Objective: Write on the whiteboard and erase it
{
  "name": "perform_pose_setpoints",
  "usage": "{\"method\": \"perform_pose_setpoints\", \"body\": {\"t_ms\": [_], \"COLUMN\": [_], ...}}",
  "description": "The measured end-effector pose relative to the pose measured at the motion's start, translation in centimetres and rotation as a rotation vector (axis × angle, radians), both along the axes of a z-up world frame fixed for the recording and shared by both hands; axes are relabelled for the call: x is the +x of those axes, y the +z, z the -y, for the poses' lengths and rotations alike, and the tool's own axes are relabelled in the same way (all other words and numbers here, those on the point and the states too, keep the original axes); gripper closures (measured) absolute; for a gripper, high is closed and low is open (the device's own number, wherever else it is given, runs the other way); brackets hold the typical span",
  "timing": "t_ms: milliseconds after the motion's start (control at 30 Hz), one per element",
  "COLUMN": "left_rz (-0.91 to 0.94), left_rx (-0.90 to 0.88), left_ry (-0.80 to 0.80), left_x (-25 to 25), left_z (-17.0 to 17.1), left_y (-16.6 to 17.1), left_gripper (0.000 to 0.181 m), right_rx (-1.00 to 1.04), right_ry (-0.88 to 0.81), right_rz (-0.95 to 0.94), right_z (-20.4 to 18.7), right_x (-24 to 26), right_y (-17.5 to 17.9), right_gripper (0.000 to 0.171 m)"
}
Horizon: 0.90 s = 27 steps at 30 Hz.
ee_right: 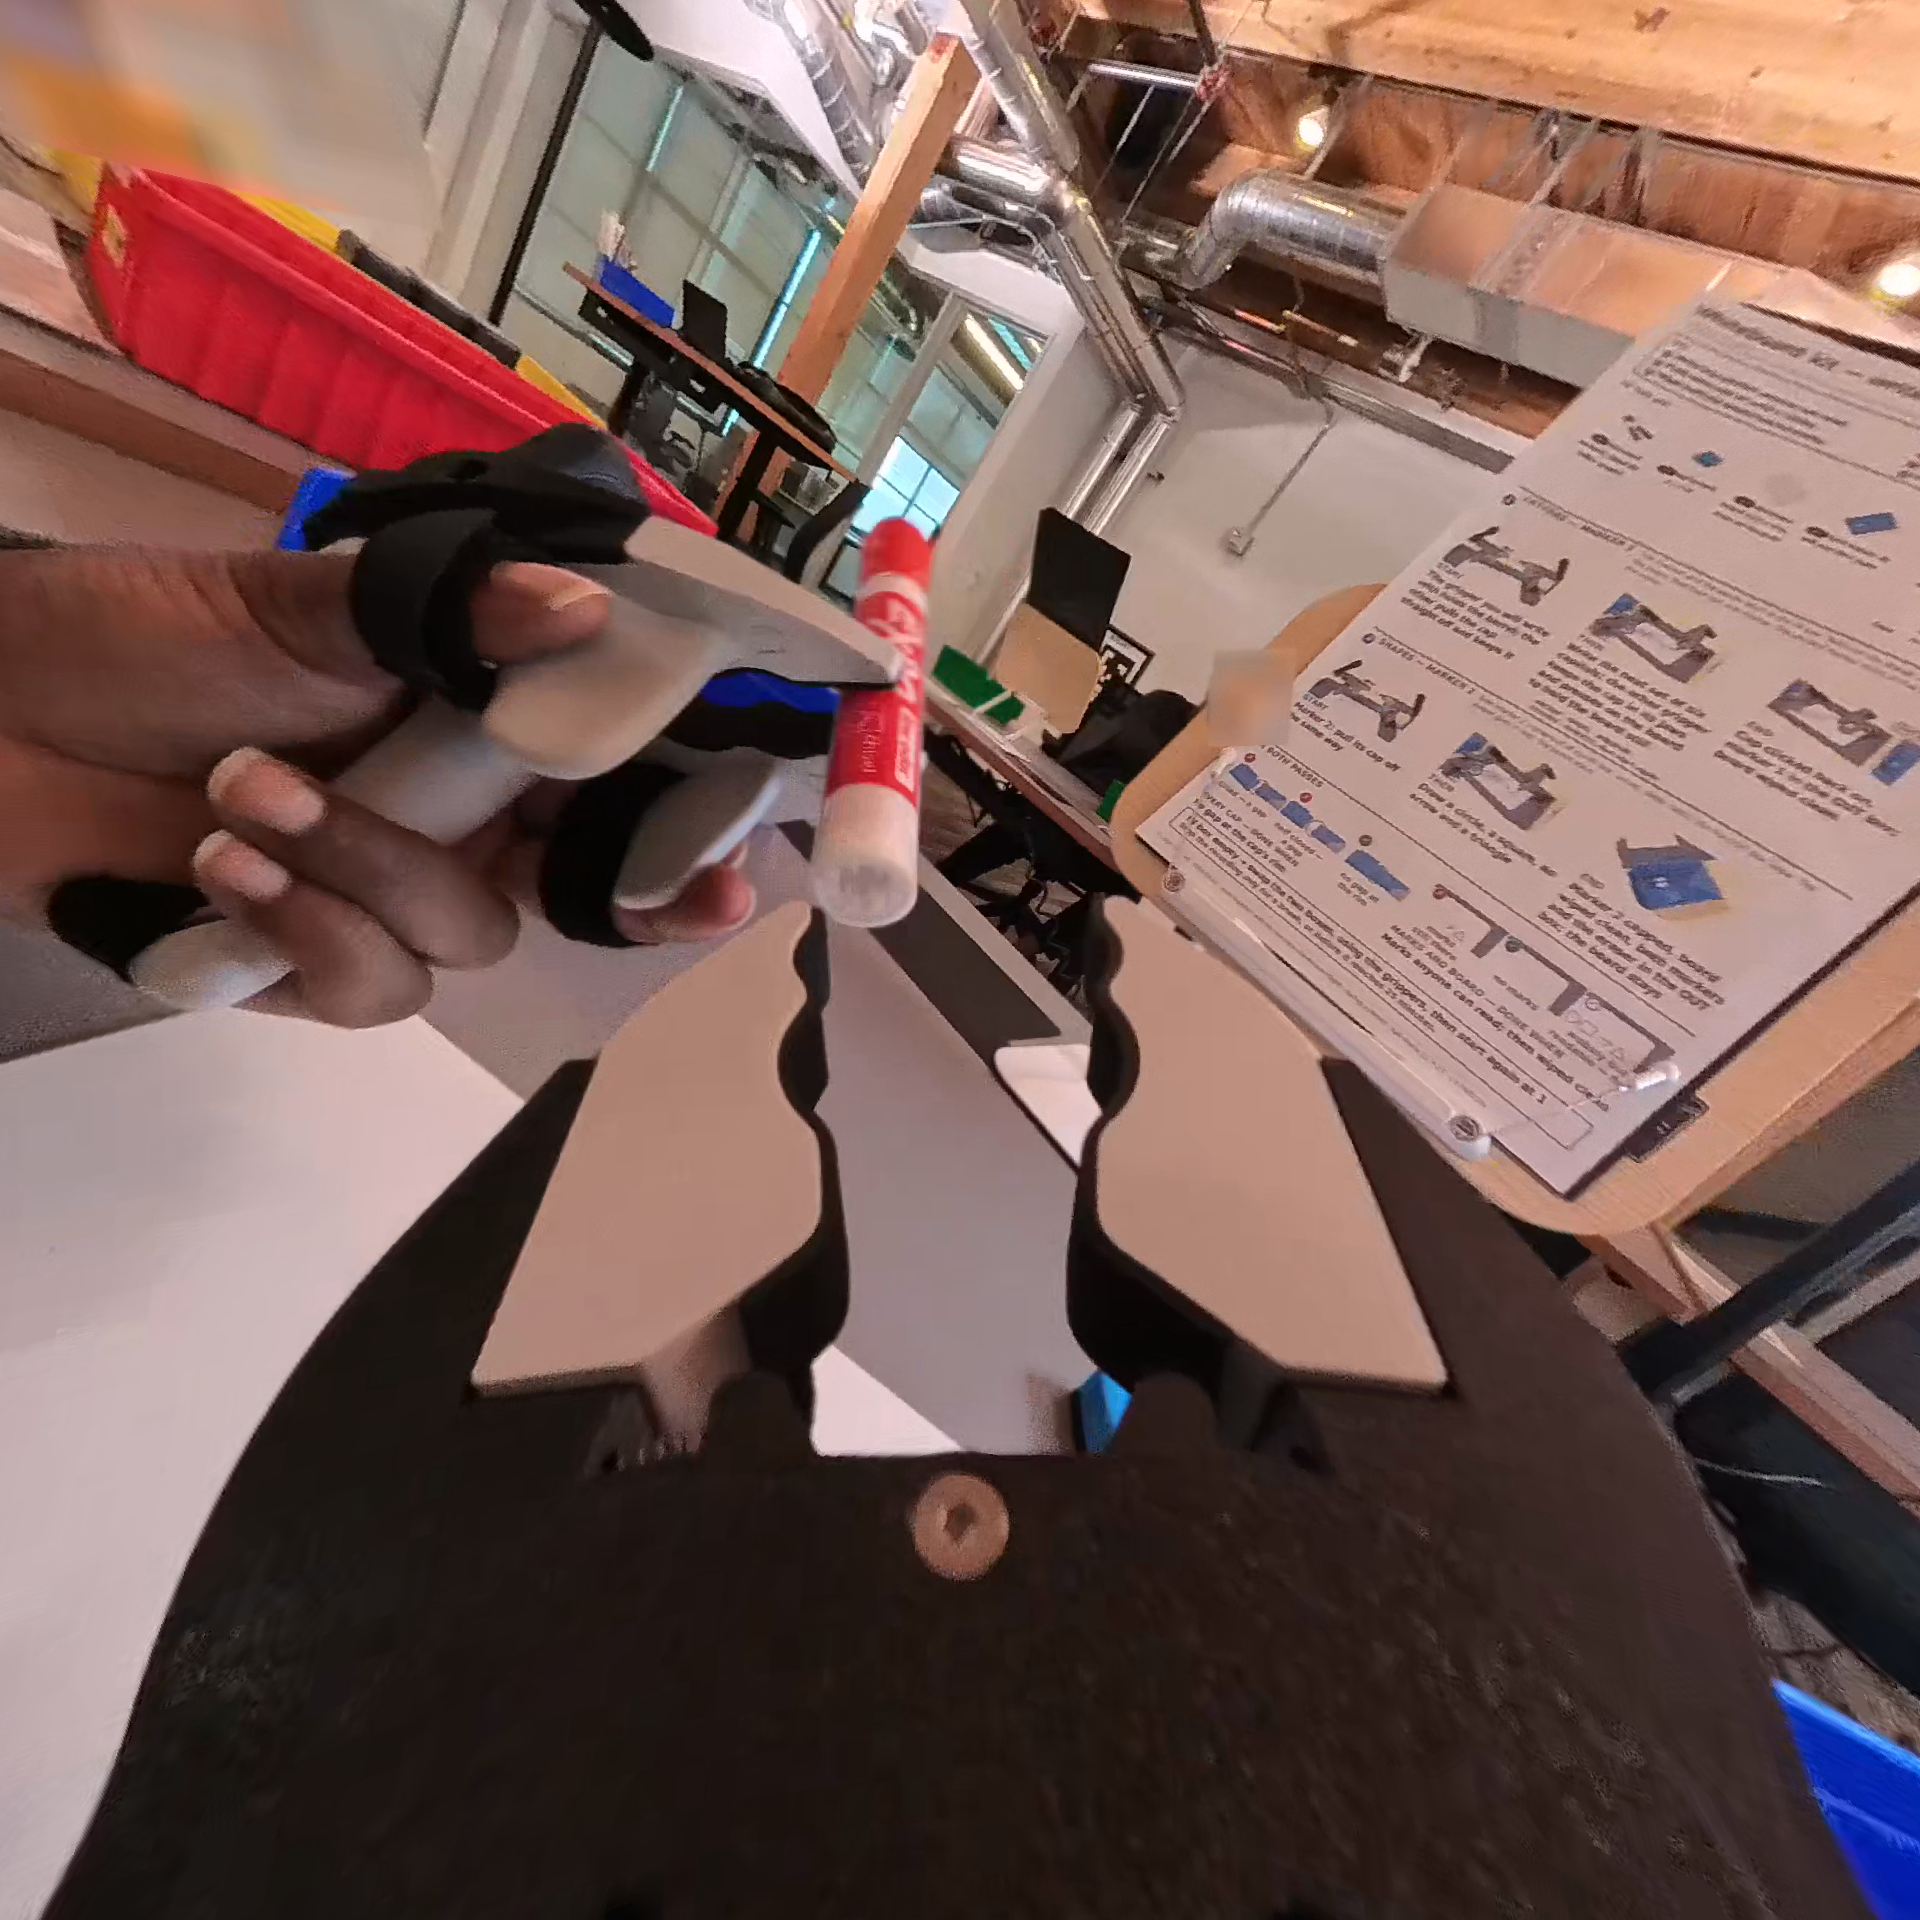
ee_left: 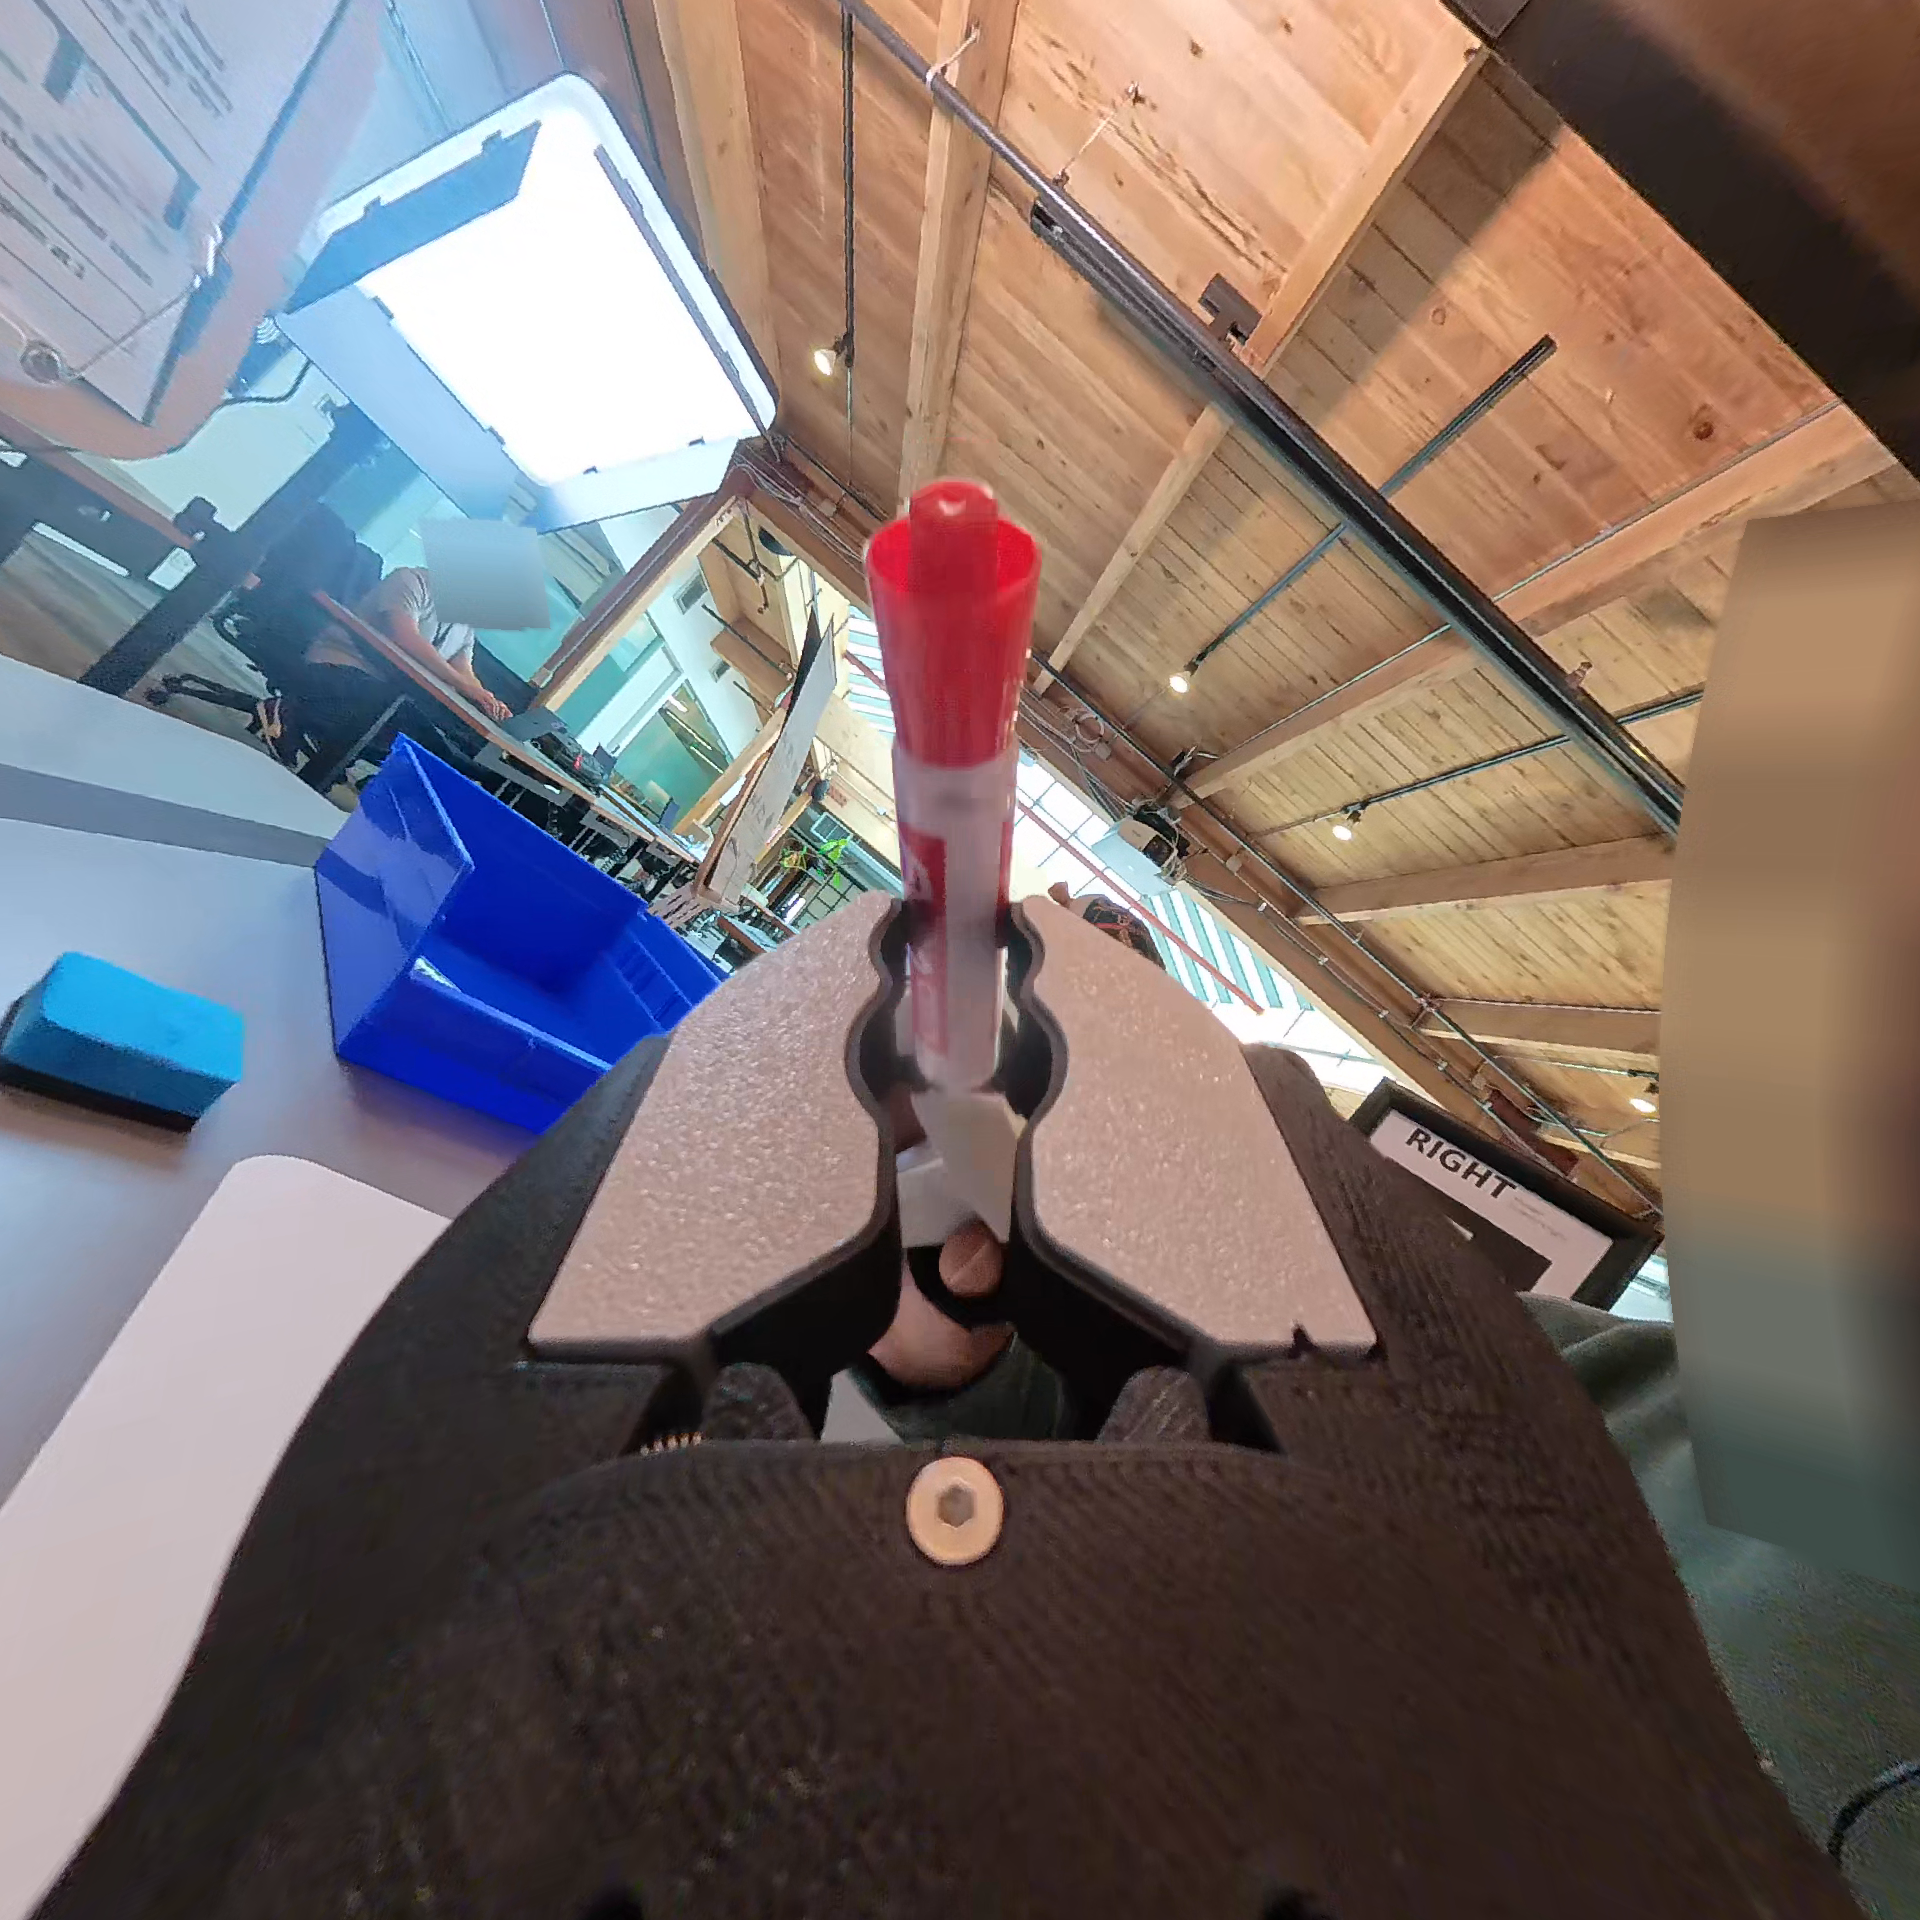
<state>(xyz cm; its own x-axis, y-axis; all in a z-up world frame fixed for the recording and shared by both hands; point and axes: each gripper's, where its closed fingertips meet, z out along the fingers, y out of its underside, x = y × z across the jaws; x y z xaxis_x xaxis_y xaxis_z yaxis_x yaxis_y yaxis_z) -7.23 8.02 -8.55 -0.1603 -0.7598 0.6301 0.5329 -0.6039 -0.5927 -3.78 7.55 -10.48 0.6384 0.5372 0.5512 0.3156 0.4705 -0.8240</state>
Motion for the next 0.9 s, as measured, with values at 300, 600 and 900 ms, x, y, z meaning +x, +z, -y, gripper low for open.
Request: {"method": "perform_pose_setpoints", "body": {"t_ms": [300, 600, 900], "left_rz": [0.009, -0.070, -0.532], "left_rx": [-0.039, -0.095, 0.447], "left_ry": [-0.052, -0.219, -0.053], "left_x": [1.0, 3.6, 0.5], "left_z": [1.0, 3.3, 2.1], "left_y": [-1.0, -3.2, -3.8], "left_gripper": [0.163, 0.163, 0.145], "right_rx": [-0.044, -0.061, -0.416], "right_ry": [0.112, 0.198, 0.491], "right_rz": [0.039, 0.042, -0.095], "right_z": [1.0, 2.0, 3.1], "right_x": [-2.0, -1.7, 0.3], "right_y": [-1.7, -1.8, -1.6], "right_gripper": [0.114, 0.151, 0.151]}}
